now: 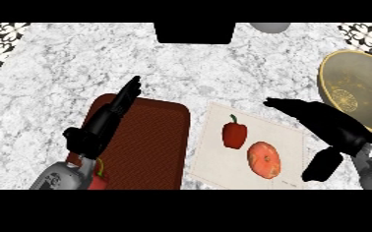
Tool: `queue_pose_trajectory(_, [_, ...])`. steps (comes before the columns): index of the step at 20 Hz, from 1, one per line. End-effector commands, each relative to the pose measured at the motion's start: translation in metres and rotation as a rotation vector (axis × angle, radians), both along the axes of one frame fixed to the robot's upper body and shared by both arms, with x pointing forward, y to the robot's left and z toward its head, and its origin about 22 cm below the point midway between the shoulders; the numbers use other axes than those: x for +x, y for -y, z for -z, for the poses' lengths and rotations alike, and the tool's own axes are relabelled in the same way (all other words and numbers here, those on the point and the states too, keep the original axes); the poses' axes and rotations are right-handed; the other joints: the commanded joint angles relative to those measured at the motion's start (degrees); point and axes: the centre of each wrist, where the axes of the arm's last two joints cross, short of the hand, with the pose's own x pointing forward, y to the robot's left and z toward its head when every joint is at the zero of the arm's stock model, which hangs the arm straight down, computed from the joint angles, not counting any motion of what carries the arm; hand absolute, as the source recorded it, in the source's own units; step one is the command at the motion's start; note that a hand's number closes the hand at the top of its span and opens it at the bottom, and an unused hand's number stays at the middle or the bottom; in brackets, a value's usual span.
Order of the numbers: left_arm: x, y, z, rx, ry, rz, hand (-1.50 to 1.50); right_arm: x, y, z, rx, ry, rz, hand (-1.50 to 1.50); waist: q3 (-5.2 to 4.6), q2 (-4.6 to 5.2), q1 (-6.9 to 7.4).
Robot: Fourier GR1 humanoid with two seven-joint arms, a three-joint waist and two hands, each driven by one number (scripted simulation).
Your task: Pick the squash from the placemat and place it in the bowl
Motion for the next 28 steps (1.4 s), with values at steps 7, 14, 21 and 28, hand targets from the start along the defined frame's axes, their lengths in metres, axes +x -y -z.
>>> queue_pose_trajectory(7, [-0.009,0.01,-0.002,0.002,-0.003,-0.007,0.0,-0.002,-0.072,-0.041,-0.263,-0.278,-0.047,-1.5,0.19,0.03,-0.27])
queue_pose_trajectory(14, [0.0,0.004,0.002,-0.016,-0.001,0.0,0.0,-0.013,-0.101,-0.029,-0.267,-0.291,-0.033,-1.5,0.29,0.13,-0.72])
queue_pose_trajectory(21, [-0.009,-0.006,0.015,-0.007,0.013,0.004,0.0,-0.026,-0.101,-0.012,-0.281,-0.201,-0.019,-1.5,0.31,0.13,-0.82])
queue_pose_trajectory(28, [-0.009,0.001,-0.009,0.001,-0.008,-0.002,0.0,-0.066,-0.091,0.005,-0.24,-0.098,0.01,-1.5,0.36,0.01,-1.04])
